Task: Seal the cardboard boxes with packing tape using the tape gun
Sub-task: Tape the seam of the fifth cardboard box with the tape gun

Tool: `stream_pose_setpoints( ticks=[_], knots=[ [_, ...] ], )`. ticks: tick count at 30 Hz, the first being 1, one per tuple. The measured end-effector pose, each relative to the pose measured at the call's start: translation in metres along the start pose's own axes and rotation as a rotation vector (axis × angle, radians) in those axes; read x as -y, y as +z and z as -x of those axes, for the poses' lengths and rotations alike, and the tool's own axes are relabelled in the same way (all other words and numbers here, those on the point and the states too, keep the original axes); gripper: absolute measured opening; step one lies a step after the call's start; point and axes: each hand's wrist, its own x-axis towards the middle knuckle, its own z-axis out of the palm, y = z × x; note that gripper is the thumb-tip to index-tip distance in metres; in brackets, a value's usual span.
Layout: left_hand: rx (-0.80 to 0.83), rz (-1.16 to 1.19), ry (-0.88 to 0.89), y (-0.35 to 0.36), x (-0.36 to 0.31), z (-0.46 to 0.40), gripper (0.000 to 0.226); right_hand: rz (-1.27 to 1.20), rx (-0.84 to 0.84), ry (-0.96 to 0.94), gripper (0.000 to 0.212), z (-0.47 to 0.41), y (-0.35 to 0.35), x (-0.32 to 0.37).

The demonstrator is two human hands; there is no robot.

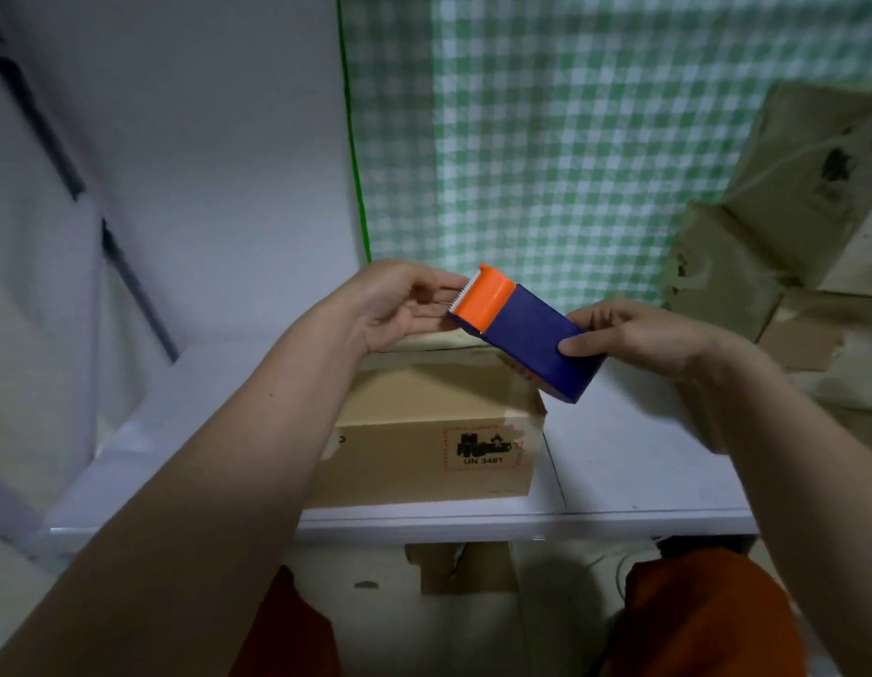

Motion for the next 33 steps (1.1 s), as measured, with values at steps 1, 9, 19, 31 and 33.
stream_pose_setpoints(
  ticks=[1, 9, 19, 31, 33],
  knots=[
    [0.010, 0.075, -0.008, -0.006, 0.000, 0.001, 0.024, 0.014, 0.018, -0.001, 0.049, -0.004, 0.001, 0.010],
    [-0.188, 0.206, 0.027, -0.055, 0.017, 0.007, 0.015, 0.027, 0.044, 0.025, 0.041, -0.050, 0.047, 0.061],
    [-0.680, 0.195, 0.004, -0.160, 0.057, 0.004, 0.020, 0.213, 0.070, 0.084, 0.051, -0.116, 0.080, 0.082],
    [-0.889, 0.060, -0.071, -0.197, 0.084, -0.032, 0.014, 0.336, 0.060, 0.137, 0.042, -0.178, 0.098, 0.091],
    [-0.834, 0.052, -0.109, -0.199, 0.090, -0.037, 0.027, 0.369, 0.077, 0.162, 0.042, -0.184, 0.098, 0.091]
  ],
)
